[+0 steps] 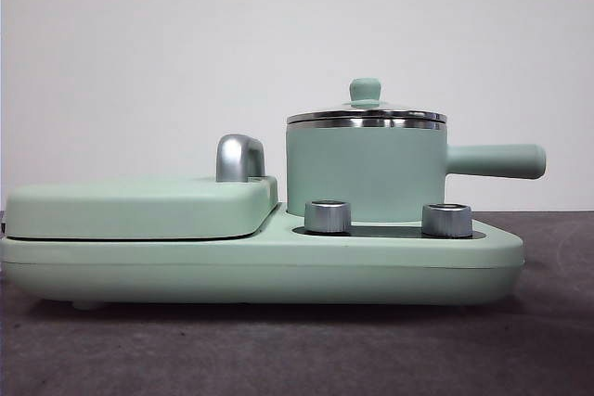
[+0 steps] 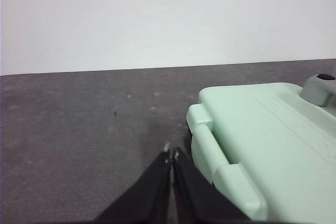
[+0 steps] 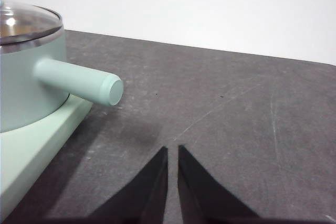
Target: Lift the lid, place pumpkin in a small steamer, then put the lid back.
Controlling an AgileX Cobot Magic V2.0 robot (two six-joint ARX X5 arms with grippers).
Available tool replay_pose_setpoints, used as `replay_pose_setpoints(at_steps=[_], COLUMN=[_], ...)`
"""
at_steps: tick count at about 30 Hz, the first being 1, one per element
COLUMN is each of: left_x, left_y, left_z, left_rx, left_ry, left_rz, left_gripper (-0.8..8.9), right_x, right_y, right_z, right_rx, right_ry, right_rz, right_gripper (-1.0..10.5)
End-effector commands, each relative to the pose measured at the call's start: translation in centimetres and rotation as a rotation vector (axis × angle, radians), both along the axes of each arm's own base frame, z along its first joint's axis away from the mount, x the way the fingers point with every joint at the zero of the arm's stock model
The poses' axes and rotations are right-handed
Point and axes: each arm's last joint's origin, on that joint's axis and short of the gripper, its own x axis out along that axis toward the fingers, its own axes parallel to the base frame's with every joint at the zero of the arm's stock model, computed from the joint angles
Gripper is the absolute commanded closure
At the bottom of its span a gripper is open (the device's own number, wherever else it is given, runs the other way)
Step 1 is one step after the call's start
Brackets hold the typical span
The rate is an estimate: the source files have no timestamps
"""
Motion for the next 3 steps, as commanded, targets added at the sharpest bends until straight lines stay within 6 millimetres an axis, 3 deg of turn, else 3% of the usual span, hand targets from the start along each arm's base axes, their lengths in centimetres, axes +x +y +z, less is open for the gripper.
replay_pose_setpoints(at_steps=[1,3], left_x=[0.13,0.13], left_y=[0.02,0.02], left_z=[-0.6,-0.59], left_rx=[0.006,0.006], left_ry=[0.011,0.01], left_rz=[0.003,0.003], left_gripper=[8.07,8.07], right_x=[0.03,0.03], right_y=[-0.01,-0.01], right_z=[-0.08,-0.08], right_rx=[0.009,0.009], right_ry=[-0.003,-0.003], right_rz=[-0.001,-0.001], right_gripper=[9.2,9.2])
